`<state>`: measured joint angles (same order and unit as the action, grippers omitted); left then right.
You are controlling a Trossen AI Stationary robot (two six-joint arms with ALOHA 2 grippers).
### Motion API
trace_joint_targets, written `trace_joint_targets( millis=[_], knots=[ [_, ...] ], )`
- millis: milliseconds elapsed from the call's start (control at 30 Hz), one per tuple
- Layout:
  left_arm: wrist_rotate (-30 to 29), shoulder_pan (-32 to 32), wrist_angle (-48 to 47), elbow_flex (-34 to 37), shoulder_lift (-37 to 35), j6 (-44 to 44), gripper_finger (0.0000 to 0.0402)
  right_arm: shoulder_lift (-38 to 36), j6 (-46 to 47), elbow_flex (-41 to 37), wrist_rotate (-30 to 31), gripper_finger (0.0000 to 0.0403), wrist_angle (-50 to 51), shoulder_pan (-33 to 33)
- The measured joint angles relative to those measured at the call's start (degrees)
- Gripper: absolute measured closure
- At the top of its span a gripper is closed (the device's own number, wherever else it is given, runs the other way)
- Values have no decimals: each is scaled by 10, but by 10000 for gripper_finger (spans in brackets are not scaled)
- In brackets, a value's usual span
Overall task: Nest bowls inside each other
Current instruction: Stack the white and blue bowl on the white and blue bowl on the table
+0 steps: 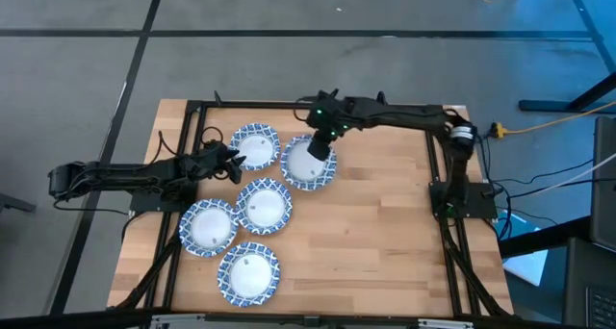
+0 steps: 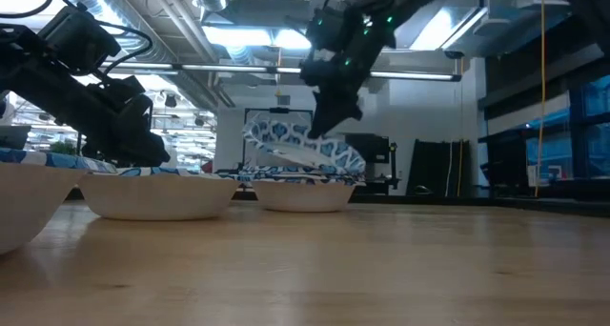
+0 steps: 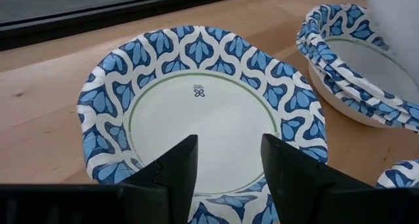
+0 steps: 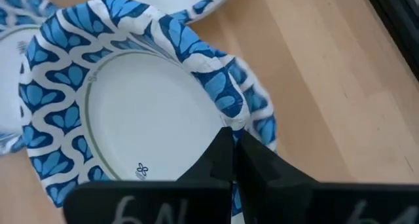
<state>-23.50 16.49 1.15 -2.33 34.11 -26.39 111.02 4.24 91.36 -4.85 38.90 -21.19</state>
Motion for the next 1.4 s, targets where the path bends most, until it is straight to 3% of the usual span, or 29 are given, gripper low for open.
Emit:
trace_joint_targets(
  millis=[267,600,800,1133,1400],
  knots=[
    [0,0,0,0,0,0,239,33,-13,23,-81,380,4,-13],
    [-14,0,0,0,0,0,239,33,-47,23,-63,261,27,-23],
    [-8,0,3,0,0,0,239,33,-91,23,-1,205,15,-28],
    [121,0,127,0,0,16,231,-1,-107,23,16,197,50,-33],
    [131,0,146,0,0,15,151,-86,-106,23,39,197,76,-38]
  ],
)
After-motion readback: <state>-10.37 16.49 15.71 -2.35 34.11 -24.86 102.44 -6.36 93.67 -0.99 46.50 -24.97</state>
